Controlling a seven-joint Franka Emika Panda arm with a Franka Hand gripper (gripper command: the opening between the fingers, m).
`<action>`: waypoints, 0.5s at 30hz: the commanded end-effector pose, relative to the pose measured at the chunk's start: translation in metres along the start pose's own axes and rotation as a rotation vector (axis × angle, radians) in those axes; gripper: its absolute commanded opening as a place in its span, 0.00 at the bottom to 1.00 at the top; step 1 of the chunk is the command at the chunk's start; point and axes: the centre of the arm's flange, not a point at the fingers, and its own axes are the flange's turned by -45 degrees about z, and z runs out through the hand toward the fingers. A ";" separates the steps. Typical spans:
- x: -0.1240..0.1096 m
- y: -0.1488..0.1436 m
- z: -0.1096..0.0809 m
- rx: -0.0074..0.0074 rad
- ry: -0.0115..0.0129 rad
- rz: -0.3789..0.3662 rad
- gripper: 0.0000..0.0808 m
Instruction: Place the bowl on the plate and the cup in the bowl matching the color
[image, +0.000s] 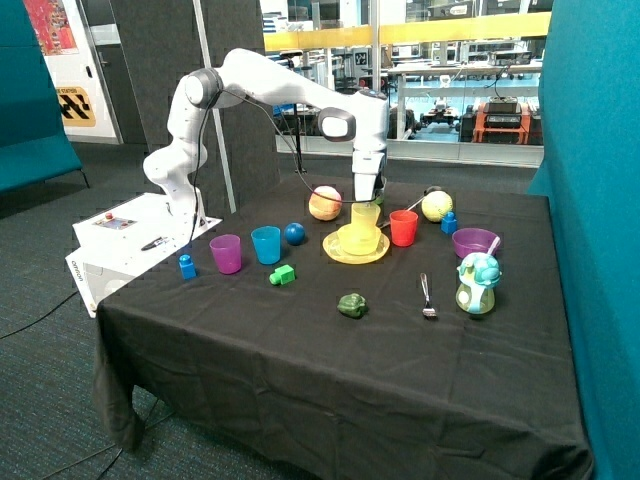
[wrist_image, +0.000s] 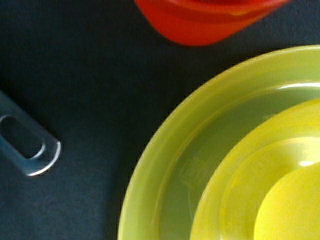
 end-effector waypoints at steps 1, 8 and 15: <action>-0.008 0.007 0.013 -0.0031 0.0129 0.007 0.00; -0.018 0.010 0.019 -0.0031 0.0129 0.004 0.00; -0.024 0.012 0.022 -0.0032 0.0129 -0.006 0.40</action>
